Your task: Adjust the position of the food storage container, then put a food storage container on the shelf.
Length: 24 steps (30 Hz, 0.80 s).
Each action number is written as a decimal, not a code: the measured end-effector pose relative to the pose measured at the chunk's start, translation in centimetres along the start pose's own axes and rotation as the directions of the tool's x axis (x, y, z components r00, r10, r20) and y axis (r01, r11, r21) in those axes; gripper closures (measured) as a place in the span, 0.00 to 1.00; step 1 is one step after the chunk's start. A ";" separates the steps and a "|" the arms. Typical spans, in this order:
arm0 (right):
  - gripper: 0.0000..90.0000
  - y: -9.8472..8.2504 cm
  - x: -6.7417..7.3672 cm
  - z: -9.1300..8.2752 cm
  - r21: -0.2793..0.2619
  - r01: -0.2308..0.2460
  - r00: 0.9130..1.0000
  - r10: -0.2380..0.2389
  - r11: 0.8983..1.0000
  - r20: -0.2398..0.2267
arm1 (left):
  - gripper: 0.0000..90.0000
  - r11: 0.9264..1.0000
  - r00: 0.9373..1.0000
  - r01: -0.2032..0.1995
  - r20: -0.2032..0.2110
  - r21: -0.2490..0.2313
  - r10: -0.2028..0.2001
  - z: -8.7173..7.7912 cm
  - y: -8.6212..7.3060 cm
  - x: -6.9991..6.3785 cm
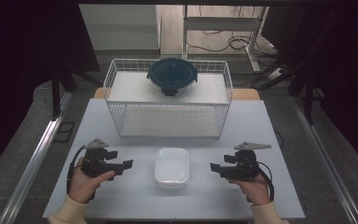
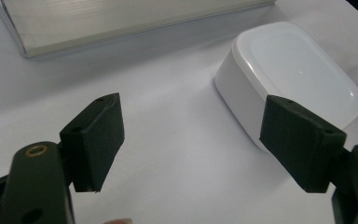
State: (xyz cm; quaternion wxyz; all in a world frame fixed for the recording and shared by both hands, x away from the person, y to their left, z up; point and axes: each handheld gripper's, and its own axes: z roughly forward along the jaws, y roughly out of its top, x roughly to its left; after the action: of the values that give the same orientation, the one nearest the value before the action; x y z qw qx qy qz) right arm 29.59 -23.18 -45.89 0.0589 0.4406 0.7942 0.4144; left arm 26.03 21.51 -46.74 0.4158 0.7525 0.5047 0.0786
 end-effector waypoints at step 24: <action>0.33 0.5 1.7 0.0 -0.006 -0.026 0.999 0.026 1.000 -0.046 | 0.24 1.000 0.999 0.019 0.050 0.004 -0.019 0.8 0.2 -1.2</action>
State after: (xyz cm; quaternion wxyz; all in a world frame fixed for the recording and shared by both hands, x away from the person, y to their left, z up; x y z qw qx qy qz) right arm 28.94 -21.77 -45.07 0.0366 0.4411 0.7882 0.4277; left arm 26.02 20.10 -46.78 0.4277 0.7500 0.5015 0.0549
